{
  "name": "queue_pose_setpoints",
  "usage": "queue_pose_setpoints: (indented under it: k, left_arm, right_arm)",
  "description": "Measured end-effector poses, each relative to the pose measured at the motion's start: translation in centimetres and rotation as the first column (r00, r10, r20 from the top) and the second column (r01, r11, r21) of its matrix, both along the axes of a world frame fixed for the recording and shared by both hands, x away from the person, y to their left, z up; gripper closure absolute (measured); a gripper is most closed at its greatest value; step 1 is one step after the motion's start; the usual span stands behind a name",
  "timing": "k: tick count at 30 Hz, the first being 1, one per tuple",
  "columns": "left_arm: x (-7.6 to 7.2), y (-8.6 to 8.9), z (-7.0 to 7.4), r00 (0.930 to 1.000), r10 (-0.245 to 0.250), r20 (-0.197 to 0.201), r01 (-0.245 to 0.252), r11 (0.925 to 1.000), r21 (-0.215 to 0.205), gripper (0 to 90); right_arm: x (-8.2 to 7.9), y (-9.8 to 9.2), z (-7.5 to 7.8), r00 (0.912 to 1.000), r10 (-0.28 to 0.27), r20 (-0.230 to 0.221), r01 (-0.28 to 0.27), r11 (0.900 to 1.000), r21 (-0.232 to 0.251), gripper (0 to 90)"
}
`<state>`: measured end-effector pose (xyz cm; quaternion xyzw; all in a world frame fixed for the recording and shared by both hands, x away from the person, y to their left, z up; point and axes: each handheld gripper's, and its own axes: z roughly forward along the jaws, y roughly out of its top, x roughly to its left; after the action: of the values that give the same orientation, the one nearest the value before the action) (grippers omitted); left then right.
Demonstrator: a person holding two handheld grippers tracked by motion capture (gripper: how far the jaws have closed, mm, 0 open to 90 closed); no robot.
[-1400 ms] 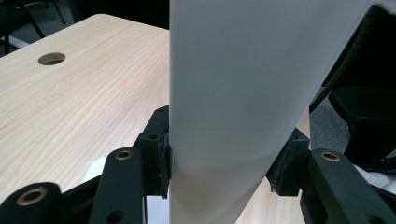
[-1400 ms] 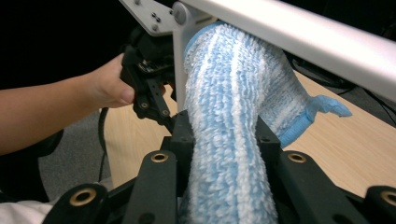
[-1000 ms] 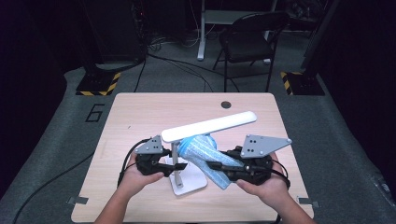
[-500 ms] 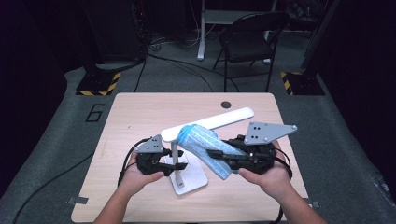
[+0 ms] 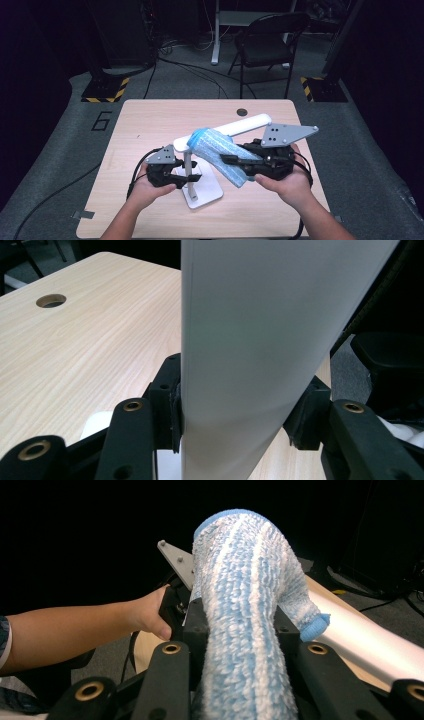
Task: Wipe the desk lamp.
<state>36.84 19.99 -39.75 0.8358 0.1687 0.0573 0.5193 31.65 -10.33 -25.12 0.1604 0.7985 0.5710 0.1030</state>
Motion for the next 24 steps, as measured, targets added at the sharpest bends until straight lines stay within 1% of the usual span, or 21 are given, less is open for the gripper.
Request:
queue_pose_setpoints:
  k: [3,8,11,14,16,20,23,24]
  left_arm:
    - [0.0,0.0,0.0,1.0000,-0.004,0.000,0.004,1.0000,0.006,50.8]
    - [0.0,-0.1,0.0,1.0000,-0.006,0.001,0.006,1.0000,0.004,50.7]
    - [0.0,-0.1,0.0,1.0000,-0.008,0.003,0.008,1.0000,0.005,50.8]
    - [0.0,0.0,0.0,0.9999,-0.013,0.005,0.013,0.9999,0.007,50.8]
    - [0.0,0.0,0.0,0.9998,-0.019,0.005,0.019,0.9998,0.006,50.8]
    - [-0.1,0.0,0.0,0.9995,-0.031,0.006,0.031,0.9995,0.000,50.8]
    - [0.0,0.0,0.0,0.9994,-0.033,0.006,0.033,0.9995,-0.001,50.8]
    - [0.0,0.0,0.0,0.9996,-0.028,0.008,0.028,0.9996,0.003,50.8]
  right_arm:
    - [0.2,0.0,0.5,1.0000,0.002,0.005,-0.002,1.000,0.001,69.3]
    - [0.7,0.0,1.5,0.9995,-0.020,0.025,0.020,1.000,0.010,69.4]
    - [1.1,0.0,2.0,0.9990,-0.034,0.029,0.034,0.999,0.019,69.4]
    - [1.8,0.2,2.4,0.9973,-0.054,0.049,0.054,0.999,0.005,69.4]
    - [2.2,0.4,2.4,0.9966,-0.067,0.049,0.066,0.998,0.003,69.3]
    - [3.1,0.7,1.9,0.9959,-0.083,0.037,0.083,0.997,-0.003,69.3]
    - [3.5,1.0,1.5,0.9950,-0.092,0.040,0.093,0.996,-0.018,69.2]
    - [3.6,1.1,1.4,0.9951,-0.091,0.038,0.091,0.996,-0.015,69.2]
